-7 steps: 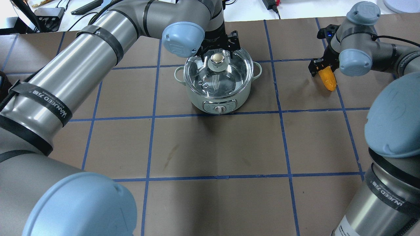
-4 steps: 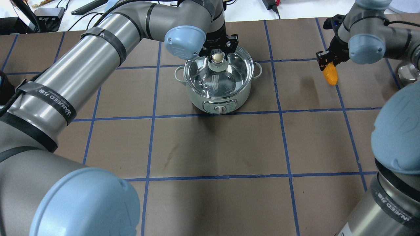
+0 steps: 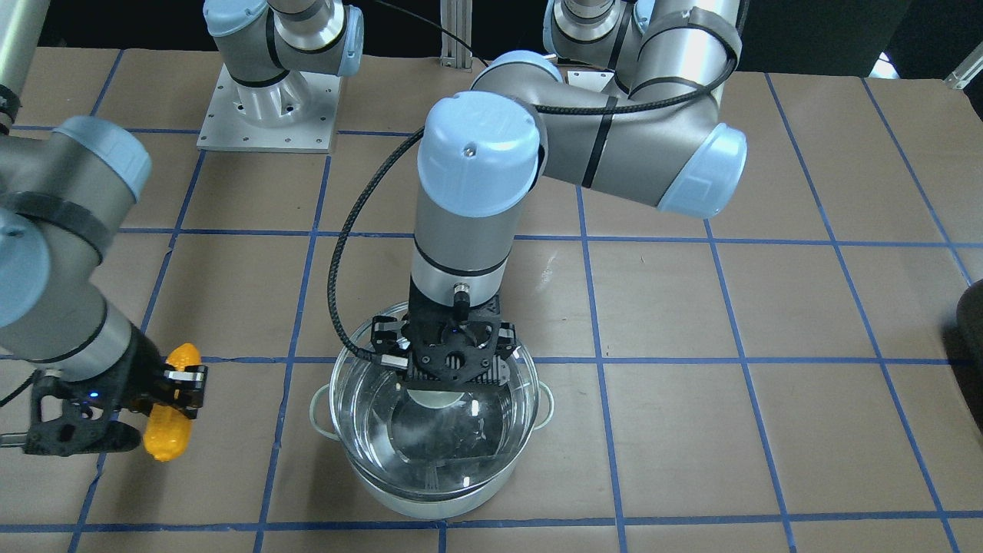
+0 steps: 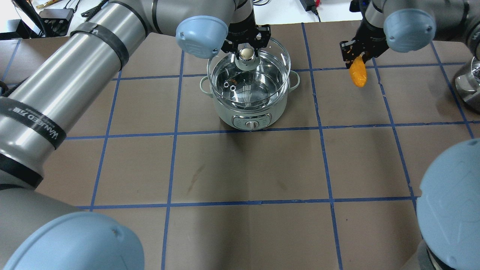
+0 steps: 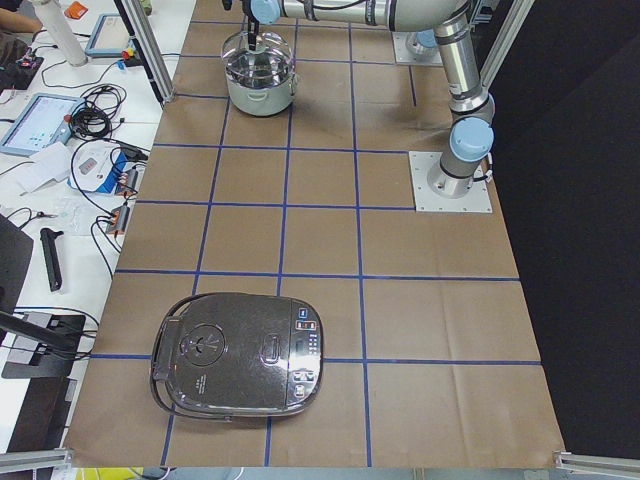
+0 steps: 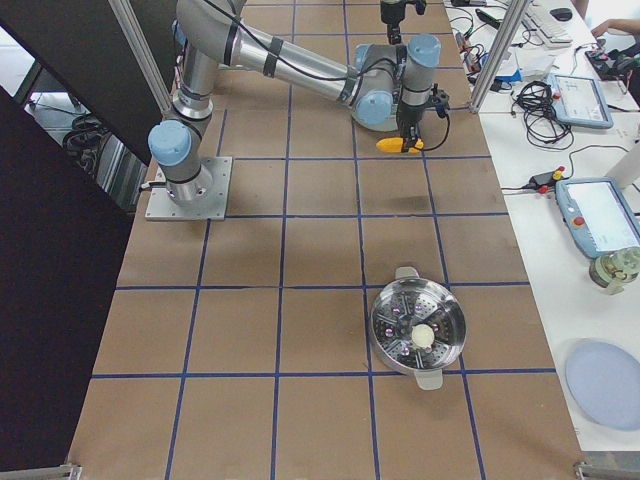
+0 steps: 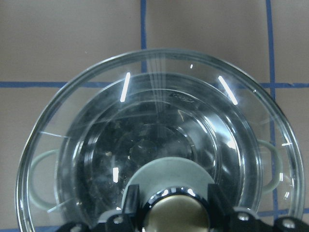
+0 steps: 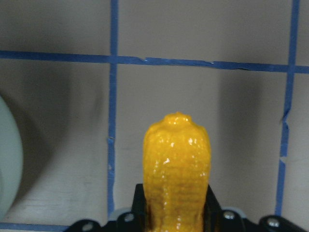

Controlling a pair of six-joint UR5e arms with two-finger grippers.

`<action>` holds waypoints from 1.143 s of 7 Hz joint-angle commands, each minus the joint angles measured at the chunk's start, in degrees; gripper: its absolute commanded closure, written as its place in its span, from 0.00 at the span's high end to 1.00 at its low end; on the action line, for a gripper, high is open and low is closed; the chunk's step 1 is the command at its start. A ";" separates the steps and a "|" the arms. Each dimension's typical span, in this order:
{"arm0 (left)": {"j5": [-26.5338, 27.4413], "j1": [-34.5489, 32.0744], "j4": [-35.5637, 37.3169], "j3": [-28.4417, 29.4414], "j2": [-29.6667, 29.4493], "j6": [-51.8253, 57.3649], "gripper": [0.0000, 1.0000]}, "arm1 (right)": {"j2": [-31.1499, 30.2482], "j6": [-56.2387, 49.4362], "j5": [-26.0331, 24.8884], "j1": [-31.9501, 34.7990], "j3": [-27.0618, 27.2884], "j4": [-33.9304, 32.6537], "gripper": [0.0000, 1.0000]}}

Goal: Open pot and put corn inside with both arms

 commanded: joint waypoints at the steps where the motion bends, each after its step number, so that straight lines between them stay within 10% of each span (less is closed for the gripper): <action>1: 0.31 7.66 -5.58 -1.54 4.66 8.44 0.32 | 0.69 13.86 -0.08 11.40 -1.23 -1.49 0.08; 4: 0.23 22.43 -4.66 -9.86 4.68 26.36 0.32 | 4.80 24.54 -0.95 20.49 -6.14 -2.12 0.08; 8: 0.40 28.01 20.47 -25.34 0.11 32.04 0.32 | 12.29 25.97 -1.84 23.07 -6.51 -8.97 0.14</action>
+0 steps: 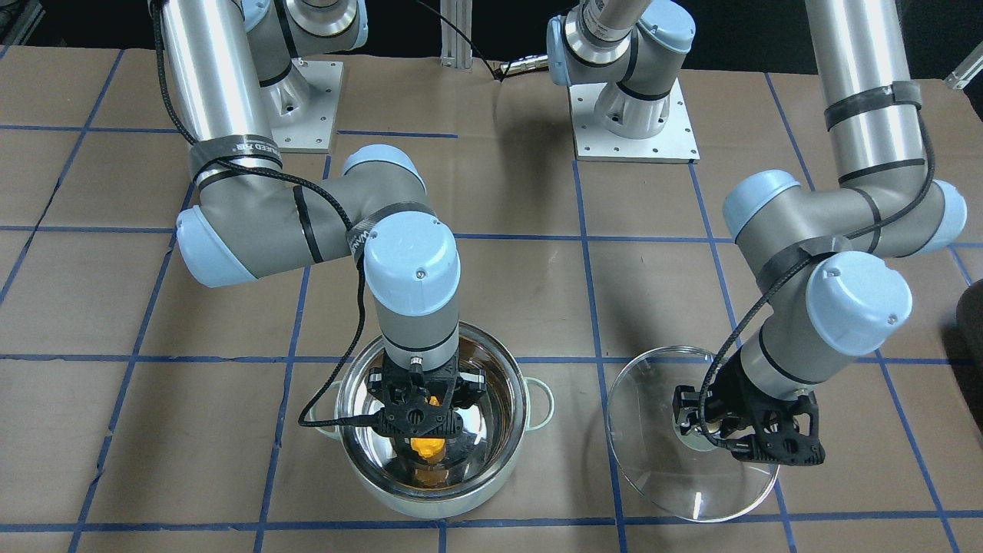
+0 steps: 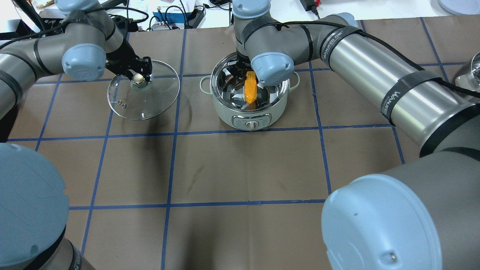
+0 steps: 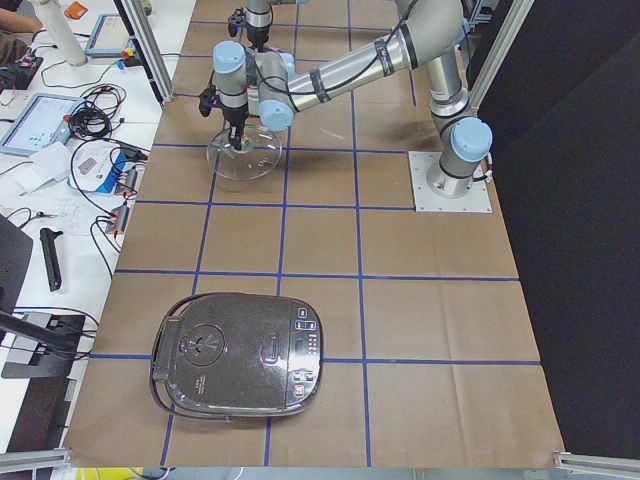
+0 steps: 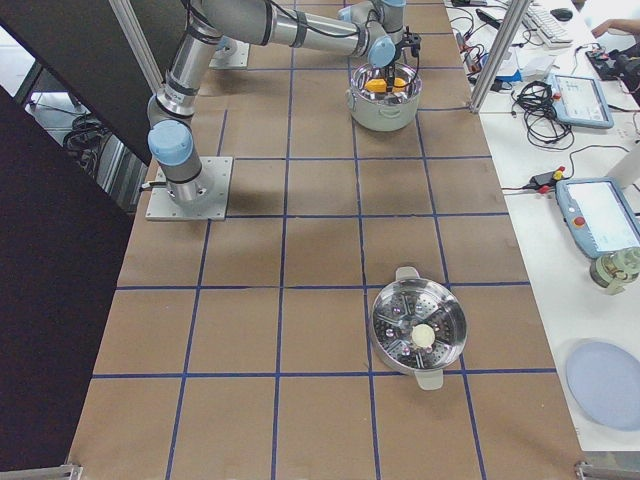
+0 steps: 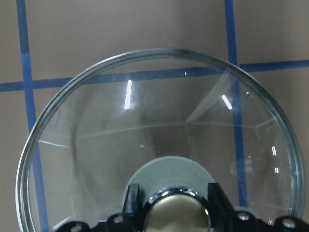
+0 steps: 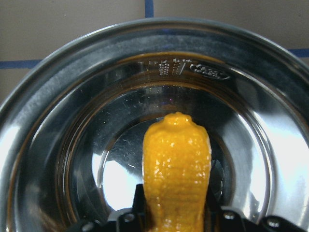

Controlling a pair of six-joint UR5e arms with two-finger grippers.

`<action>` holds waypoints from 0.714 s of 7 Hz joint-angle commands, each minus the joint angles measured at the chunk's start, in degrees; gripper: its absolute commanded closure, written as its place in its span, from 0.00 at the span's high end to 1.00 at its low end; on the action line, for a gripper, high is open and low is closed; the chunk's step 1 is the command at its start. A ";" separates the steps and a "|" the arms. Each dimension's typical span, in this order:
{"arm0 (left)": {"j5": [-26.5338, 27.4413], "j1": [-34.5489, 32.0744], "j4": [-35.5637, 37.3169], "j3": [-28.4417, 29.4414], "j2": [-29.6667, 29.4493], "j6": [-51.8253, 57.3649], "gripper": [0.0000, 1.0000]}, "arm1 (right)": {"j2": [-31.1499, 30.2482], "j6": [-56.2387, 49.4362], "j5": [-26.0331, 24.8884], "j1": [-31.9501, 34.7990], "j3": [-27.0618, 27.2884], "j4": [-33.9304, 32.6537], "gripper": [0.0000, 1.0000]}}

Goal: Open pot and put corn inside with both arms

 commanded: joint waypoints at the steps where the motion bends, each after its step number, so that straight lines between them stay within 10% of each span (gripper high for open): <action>1: 0.01 1.43 5.74 -3.92 -0.98 0.64 0.32 | 2.17 -0.74 -0.11 0.17 0.03 -1.41 0.22; 2: -0.25 1.44 5.74 -3.49 -1.24 0.12 0.97 | 2.61 -0.83 -0.20 0.17 0.03 -1.68 0.67; 3: 0.01 1.35 5.30 -3.05 -1.24 -0.23 1.00 | 2.53 -0.83 -0.37 0.08 0.03 -1.94 0.92; 5: 0.27 0.66 1.90 -2.35 1.37 -0.67 1.00 | -2.27 -1.01 -0.20 -0.18 -0.14 -1.07 1.00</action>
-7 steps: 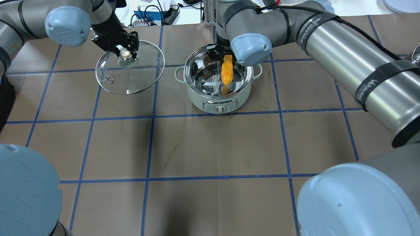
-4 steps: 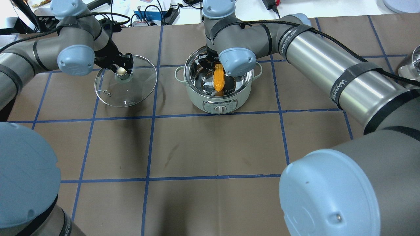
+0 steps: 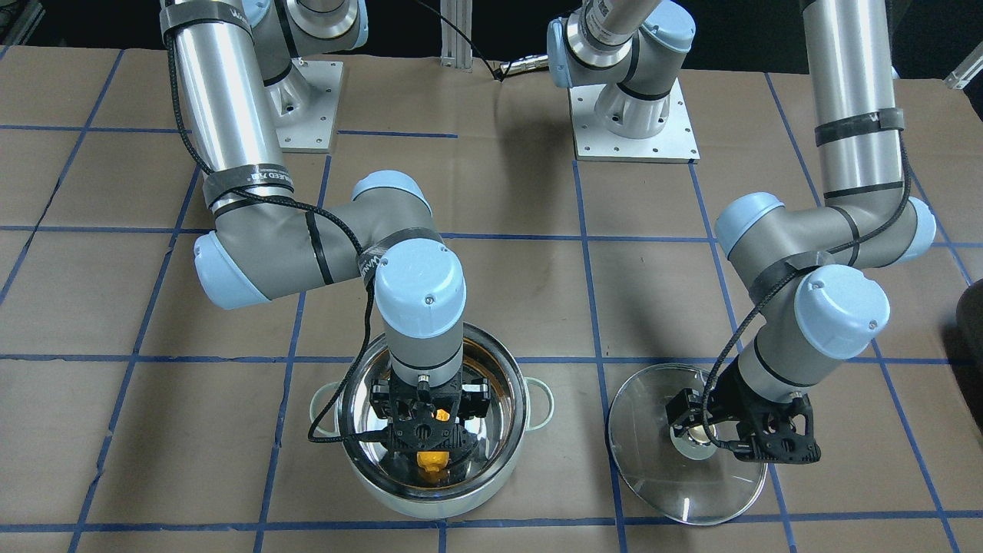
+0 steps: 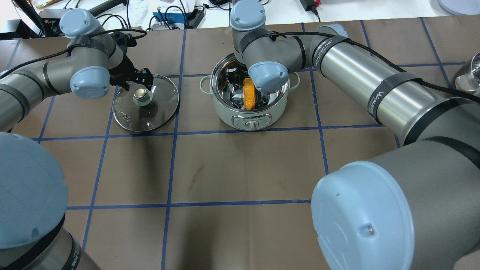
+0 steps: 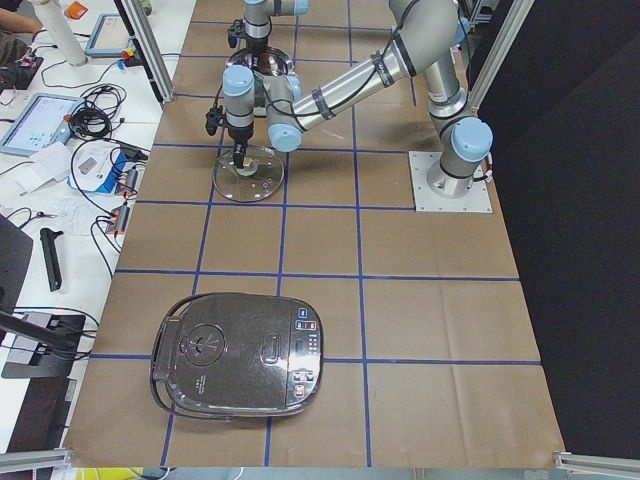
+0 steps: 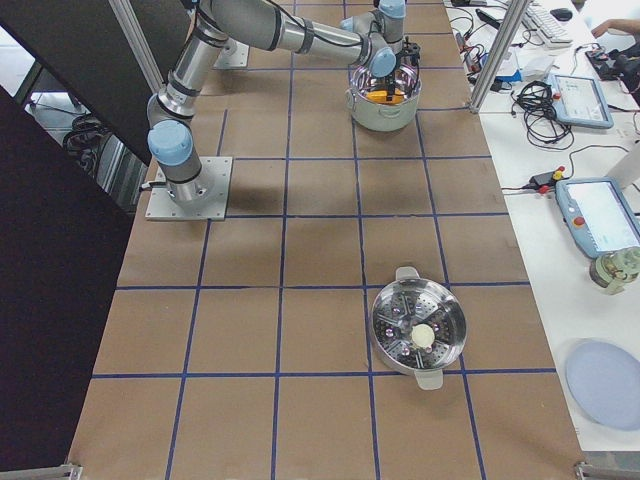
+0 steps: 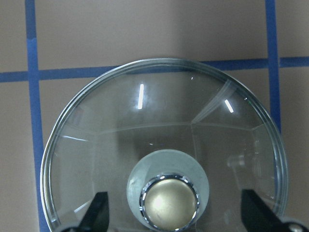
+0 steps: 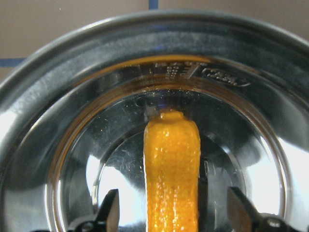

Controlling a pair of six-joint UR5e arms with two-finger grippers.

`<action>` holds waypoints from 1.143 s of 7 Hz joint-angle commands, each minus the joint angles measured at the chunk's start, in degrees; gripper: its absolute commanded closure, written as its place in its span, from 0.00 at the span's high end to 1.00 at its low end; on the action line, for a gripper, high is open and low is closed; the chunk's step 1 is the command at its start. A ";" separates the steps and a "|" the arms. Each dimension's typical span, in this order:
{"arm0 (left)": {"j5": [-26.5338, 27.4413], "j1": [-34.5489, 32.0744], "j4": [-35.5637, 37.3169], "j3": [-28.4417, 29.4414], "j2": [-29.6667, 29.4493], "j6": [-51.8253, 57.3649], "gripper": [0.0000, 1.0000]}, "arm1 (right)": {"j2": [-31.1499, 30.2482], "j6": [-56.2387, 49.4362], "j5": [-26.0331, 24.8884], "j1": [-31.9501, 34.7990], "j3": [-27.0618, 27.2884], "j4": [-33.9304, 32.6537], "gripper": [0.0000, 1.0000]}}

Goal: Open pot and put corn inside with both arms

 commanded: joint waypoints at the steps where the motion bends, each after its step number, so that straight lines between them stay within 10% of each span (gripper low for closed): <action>1: 0.50 -2.19 -7.93 0.97 5.51 -4.79 1.00 | -6.90 -1.88 0.03 -1.09 -0.03 6.00 0.95; 5: 0.41 -11.61 -31.57 8.51 20.72 -14.15 1.00 | -24.73 -6.97 1.34 -9.68 1.28 30.88 0.96; 8: 2.59 -11.44 -35.66 5.99 24.44 -13.45 1.00 | -32.23 -12.88 3.79 -11.73 10.92 30.16 0.95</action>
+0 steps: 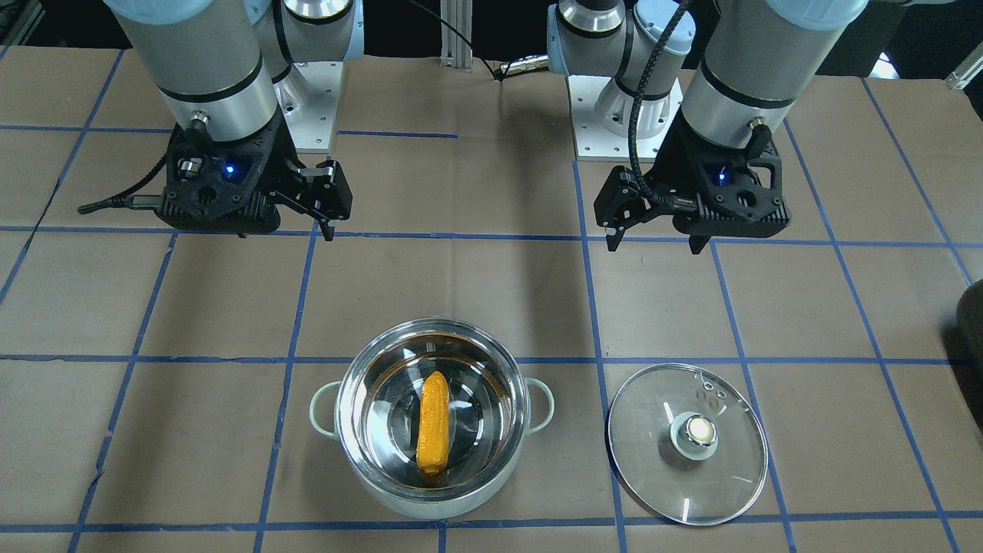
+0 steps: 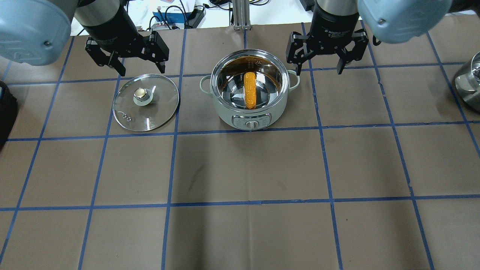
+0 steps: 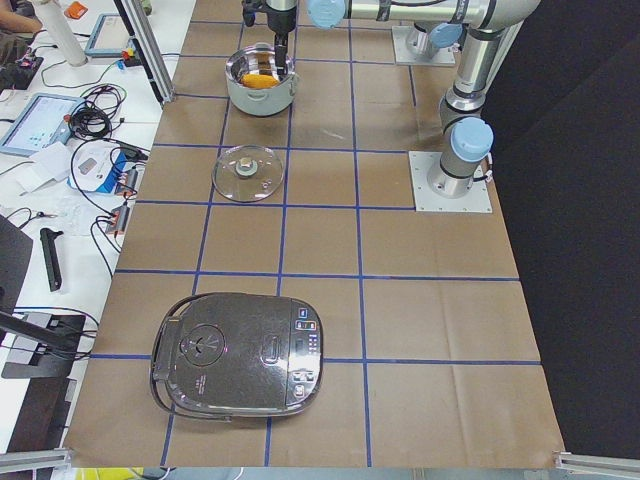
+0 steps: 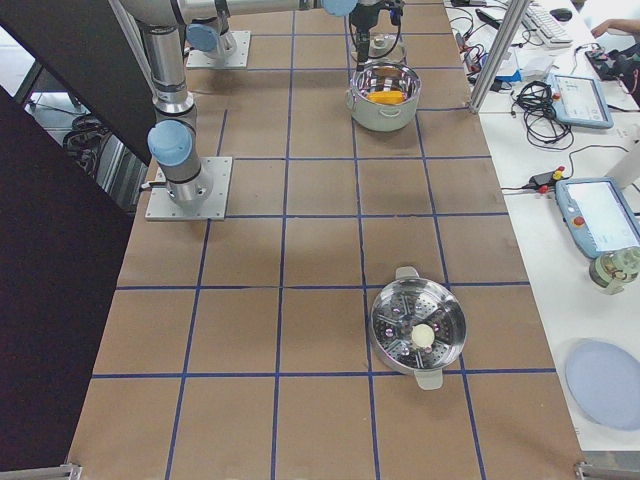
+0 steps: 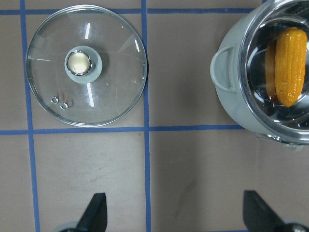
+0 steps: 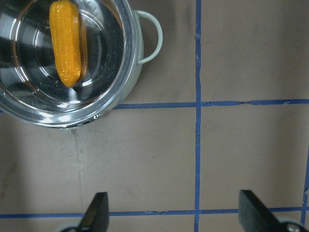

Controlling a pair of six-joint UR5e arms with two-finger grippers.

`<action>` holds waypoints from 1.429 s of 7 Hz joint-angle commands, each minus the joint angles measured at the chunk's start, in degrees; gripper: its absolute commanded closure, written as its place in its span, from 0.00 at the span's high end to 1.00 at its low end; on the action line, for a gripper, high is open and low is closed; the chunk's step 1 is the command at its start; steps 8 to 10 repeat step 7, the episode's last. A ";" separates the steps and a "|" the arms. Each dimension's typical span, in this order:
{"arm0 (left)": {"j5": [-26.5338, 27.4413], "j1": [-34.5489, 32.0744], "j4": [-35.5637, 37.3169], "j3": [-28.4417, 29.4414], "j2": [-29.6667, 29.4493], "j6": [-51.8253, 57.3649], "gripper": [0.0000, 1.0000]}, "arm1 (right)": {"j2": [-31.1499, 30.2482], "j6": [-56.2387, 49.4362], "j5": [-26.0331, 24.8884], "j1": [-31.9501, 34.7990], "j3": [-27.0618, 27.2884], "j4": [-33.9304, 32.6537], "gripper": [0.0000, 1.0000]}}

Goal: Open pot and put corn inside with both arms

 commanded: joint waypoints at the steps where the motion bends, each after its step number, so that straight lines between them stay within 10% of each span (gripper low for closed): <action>1: 1.16 0.10 -0.92 -1.11 1.60 0.29 1.00 | -3.42 -2.14 1.37 -0.52 4.86 -1.79 0.95; 10: 1.86 -0.16 -4.43 -1.72 3.27 0.37 1.00 | -3.60 -2.58 0.31 -0.17 2.85 -1.80 1.00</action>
